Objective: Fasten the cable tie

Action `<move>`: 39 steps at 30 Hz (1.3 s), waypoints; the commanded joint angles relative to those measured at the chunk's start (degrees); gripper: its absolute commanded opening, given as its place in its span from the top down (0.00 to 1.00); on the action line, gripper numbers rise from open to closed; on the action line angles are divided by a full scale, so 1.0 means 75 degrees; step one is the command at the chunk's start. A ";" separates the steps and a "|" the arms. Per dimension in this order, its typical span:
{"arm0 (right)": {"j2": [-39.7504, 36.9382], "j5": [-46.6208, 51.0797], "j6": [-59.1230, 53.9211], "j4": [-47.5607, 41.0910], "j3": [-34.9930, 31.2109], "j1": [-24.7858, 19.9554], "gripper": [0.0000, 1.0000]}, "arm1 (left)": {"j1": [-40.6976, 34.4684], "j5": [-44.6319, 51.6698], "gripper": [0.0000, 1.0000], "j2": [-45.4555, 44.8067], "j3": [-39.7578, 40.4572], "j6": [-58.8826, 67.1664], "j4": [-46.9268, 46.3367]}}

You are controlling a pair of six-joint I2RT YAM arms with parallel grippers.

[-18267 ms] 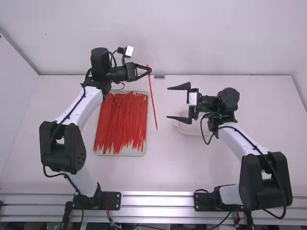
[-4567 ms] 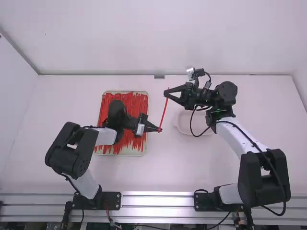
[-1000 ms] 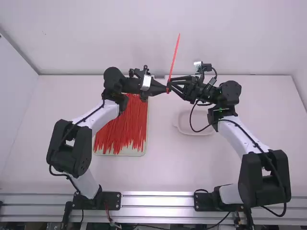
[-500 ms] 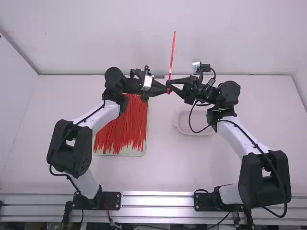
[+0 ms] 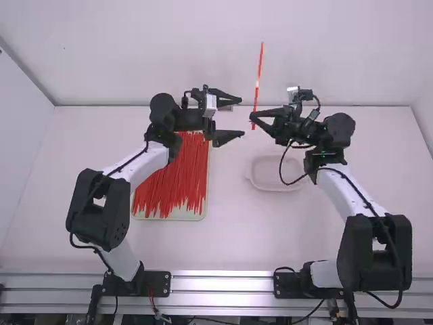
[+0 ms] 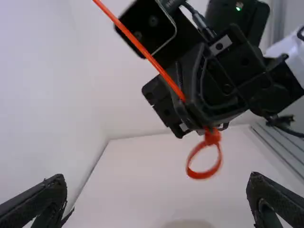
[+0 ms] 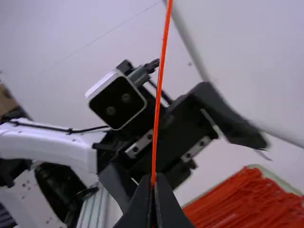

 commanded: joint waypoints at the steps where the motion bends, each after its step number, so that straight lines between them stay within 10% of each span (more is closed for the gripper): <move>1: -0.0137 -0.0172 -0.0017 0.0050 0.0216 -0.0428 1.00 | -0.0070 -0.0402 0.01 0.0052 0.0114 -0.0300 -0.0178; 19: -0.0137 0.0664 -0.4354 -0.5642 0.0216 -0.1606 1.00 | -0.0090 -0.1702 0.01 0.0052 0.2346 0.3850 -0.8641; 27: -0.0134 0.2273 -0.6158 -0.8151 0.0140 -0.1180 1.00 | -0.0017 -0.1696 0.01 0.0052 0.2124 0.4776 -0.9719; 39: -0.0134 0.6714 -0.5627 -0.7262 -0.1160 0.0291 1.00 | 0.0035 -0.1988 0.01 0.0052 0.1265 0.5036 -1.0010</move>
